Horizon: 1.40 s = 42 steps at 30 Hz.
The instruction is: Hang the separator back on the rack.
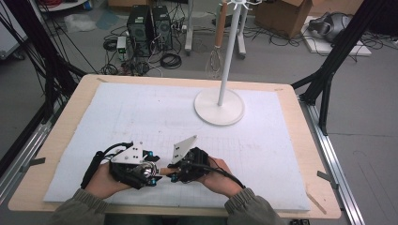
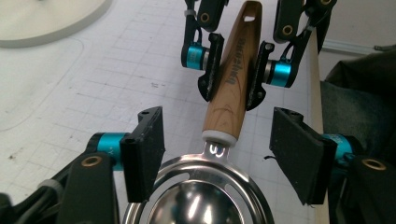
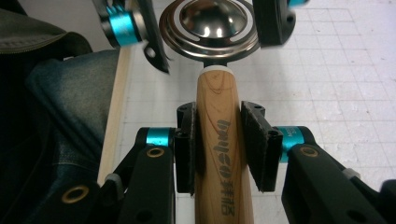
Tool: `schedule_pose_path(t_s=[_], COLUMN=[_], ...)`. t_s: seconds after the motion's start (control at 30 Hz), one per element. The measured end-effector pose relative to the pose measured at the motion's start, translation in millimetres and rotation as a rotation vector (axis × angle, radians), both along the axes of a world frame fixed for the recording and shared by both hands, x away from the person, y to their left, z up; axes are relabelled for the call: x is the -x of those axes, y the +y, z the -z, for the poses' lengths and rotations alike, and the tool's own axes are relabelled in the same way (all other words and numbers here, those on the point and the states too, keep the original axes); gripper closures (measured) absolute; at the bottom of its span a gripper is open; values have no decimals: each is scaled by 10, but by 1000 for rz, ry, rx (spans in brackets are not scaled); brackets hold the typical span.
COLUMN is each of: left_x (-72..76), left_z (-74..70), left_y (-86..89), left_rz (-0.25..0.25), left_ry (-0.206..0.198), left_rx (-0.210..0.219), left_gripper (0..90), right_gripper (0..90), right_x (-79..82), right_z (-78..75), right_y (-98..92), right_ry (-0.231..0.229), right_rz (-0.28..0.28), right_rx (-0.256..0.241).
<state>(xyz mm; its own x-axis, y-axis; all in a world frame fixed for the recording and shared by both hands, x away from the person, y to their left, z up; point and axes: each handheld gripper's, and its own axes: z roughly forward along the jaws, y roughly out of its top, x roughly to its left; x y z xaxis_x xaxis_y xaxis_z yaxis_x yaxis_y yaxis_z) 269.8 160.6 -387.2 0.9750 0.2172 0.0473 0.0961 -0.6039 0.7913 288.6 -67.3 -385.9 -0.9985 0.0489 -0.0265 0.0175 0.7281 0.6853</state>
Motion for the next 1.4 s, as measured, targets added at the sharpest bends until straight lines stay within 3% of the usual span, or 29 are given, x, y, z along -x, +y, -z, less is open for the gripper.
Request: schedule_pose_path(t_s=[0.67, 0.87, 1.13, 1.27, 1.4], left_x=[-10, -4, 6, 2, -3], left_z=[68, 68, 32, 23, 5], left_y=[-157, -182, -194, -160, -90], left_rz=[85, 96, 101, 84, 55], left_ry=[47, 33, 20, 18, 5], left_rx=[-94, -121, -131, -131, -125], left_gripper=[636, 681, 690, 691, 691], right_gripper=[674, 672, 657, 593, 540], right_x=[102, 90, 37, 22, -4], right_z=[-72, -60, -55, -64, -67], right_y=[62, 56, 18, -31, -135], right_ry=[-55, -48, -23, -15, -9], right_rz=[-57, -70, -80, -49, 9], right_rx=[48, 49, 14, 0, -56])
